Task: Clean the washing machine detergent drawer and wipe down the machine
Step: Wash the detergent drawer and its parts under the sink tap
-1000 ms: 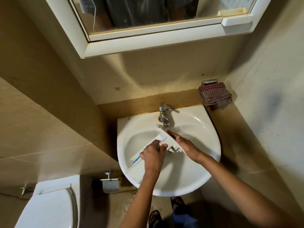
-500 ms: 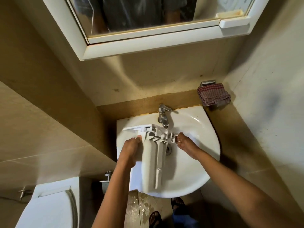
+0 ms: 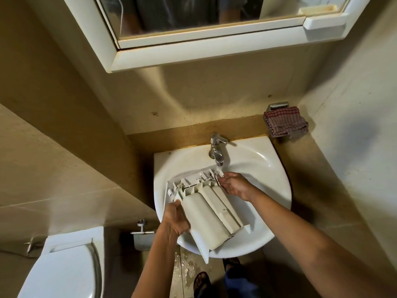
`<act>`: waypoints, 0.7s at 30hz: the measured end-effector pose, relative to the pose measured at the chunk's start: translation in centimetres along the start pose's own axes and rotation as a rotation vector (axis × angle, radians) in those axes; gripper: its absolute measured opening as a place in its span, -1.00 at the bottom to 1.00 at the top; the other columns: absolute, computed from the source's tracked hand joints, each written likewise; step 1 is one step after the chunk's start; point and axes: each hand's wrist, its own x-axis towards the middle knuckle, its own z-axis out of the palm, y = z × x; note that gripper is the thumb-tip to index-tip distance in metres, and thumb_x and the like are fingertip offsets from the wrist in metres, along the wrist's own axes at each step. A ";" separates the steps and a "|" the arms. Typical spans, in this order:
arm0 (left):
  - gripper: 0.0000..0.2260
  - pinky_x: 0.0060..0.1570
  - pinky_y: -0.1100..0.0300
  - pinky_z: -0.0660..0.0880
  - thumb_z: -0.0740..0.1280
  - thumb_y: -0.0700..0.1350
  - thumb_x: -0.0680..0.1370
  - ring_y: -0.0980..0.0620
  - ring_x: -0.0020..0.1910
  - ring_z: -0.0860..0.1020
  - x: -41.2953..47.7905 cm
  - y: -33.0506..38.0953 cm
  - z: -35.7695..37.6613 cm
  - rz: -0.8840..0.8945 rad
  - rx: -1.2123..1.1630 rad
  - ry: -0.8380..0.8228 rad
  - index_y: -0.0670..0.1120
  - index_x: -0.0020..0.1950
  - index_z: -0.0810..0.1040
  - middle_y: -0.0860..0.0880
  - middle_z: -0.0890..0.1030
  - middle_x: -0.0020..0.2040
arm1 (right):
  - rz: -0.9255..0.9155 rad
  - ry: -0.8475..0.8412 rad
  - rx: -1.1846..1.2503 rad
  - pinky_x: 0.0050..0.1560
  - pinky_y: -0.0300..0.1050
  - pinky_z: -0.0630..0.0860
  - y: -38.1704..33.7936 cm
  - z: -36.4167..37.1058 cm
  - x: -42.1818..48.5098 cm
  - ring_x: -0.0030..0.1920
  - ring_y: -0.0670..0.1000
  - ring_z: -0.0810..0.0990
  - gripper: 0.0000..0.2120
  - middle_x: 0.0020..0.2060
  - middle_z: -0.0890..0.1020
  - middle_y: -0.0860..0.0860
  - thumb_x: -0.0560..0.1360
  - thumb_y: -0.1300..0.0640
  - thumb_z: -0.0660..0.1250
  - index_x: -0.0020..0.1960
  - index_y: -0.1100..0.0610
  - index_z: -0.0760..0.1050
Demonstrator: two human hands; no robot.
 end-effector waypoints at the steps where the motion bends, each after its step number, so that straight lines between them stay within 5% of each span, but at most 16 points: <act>1: -0.66 -0.03 0.04 0.42 0.00 -0.06 0.65 -0.15 -0.12 0.52 0.5 -0.3 -0.1 -0.007 -0.027 -0.009 -0.16 -0.06 0.51 -0.20 0.63 -0.18 | -0.005 0.010 -0.003 -0.11 -0.16 0.43 -0.1 -0.1 0.1 -0.10 -0.07 0.58 -0.61 -0.05 0.62 0.00 0.55 0.30 0.28 0.34 0.11 0.36; 11: -0.64 -0.09 0.00 0.44 -0.02 -0.10 0.66 -0.17 -0.15 0.52 2.2 -1.7 2.4 -0.100 -0.002 -0.051 -0.22 -0.04 0.53 -0.21 0.65 -0.34 | -0.019 0.136 -0.086 -0.02 -0.15 0.45 -0.2 -3.0 0.1 0.00 -0.03 0.59 -0.59 0.02 0.65 0.04 0.53 0.21 0.33 0.36 0.07 0.42; 16: -0.70 0.32 -0.10 0.28 -0.01 -0.10 0.64 -0.14 -0.07 0.53 4.2 -1.7 3.2 -0.125 0.111 -0.031 -0.12 0.06 0.51 -0.17 0.59 -0.09 | -0.024 0.203 -0.069 -0.08 -0.16 0.44 -0.5 -4.2 -0.7 -0.09 -0.02 0.58 -0.64 -0.03 0.62 0.06 0.54 0.24 0.30 0.31 0.06 0.43; 21: -0.73 0.38 -0.12 0.24 0.04 -0.11 0.61 -0.14 0.08 0.51 5.4 -1.1 4.3 -0.159 0.202 -0.070 -0.07 0.15 0.50 -0.14 0.57 0.07 | -0.043 0.276 -0.023 -0.22 -0.21 0.42 -0.4 -5.2 -1.8 -0.24 -0.06 0.54 -0.78 -0.21 0.60 0.01 0.54 0.25 0.30 0.12 0.00 0.46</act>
